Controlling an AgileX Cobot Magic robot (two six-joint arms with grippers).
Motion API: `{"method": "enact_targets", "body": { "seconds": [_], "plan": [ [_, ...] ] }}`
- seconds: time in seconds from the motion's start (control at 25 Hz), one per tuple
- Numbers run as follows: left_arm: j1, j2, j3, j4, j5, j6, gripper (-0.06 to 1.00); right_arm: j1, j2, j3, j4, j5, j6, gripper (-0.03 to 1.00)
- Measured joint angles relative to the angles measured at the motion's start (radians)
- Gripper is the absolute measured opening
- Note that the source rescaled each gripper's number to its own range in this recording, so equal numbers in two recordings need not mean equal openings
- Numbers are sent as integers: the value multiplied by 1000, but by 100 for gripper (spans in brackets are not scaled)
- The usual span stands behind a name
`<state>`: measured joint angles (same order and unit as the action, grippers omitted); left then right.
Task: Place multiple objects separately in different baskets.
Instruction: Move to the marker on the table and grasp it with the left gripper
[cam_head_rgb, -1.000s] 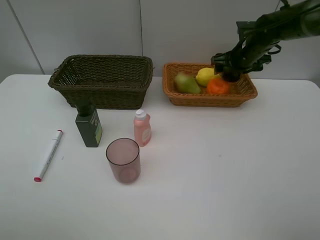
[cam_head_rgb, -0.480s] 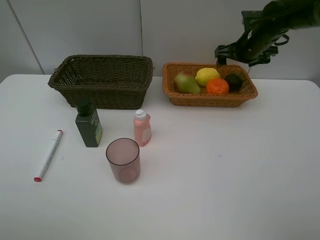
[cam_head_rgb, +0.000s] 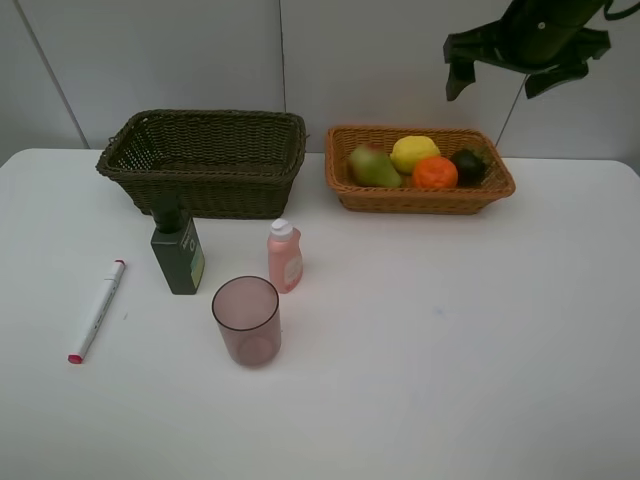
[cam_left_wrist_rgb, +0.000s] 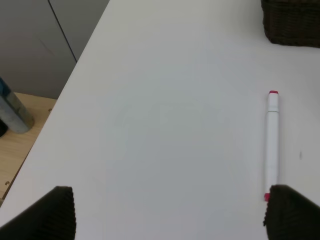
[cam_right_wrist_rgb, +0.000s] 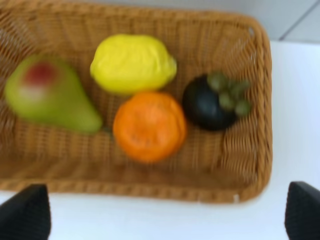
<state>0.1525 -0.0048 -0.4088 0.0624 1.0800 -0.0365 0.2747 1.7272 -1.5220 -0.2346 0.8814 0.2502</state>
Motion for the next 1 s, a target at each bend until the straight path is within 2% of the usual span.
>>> {"method": "enact_targets", "body": {
  "seconds": [0.24,0.4,0.56,0.8,1.0],
  "plan": [
    [0,0,0,0,0,0,100,31,-130,0,11,198,-19,100],
    [0,0,0,0,0,0,100,61,-231,6,10,289,-83,100],
    [0,0,0,0,0,0,100,82,-368,100,28,285,-175,100],
    [0,0,0,0,0,0,100,83,-645,374,83,244,-291,100],
    [0,0,0,0,0,0,100,83,-927,599,175,202,-423,100]
  ]
}}
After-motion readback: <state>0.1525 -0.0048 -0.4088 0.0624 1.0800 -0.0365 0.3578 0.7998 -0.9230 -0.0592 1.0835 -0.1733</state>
